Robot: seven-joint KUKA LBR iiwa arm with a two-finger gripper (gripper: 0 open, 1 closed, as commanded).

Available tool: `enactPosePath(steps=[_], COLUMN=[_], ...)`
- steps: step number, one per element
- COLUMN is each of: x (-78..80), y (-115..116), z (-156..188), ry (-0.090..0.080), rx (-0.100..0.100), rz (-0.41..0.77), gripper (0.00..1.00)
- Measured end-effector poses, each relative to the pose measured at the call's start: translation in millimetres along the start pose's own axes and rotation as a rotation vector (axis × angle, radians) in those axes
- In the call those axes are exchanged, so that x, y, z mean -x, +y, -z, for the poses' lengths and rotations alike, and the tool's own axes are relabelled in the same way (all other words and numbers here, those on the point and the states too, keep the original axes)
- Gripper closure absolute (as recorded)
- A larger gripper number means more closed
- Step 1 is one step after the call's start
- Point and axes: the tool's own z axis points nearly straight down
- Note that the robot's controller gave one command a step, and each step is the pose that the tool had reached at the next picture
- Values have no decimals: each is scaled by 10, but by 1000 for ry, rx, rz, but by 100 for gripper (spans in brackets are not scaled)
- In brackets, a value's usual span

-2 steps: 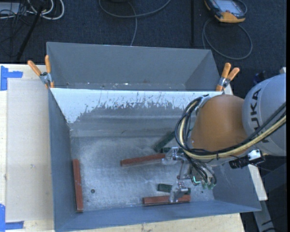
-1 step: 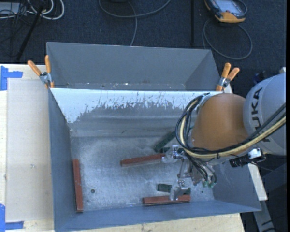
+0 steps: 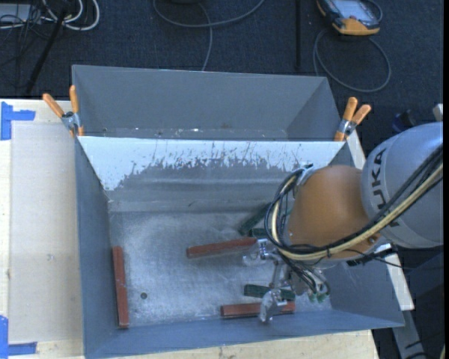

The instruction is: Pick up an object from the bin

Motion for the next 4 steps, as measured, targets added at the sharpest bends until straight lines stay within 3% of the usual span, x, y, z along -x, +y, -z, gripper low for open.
enactPosePath(steps=[1,2,3,4], x=[4,-8,56,33], y=[1,35,14,-13], z=[-152,-75,-360,-364], ry=[-5,-1,-27,-20], rx=[0,1,-1,3], rz=[6,5,71,-72], gripper=[0,0,0,100])
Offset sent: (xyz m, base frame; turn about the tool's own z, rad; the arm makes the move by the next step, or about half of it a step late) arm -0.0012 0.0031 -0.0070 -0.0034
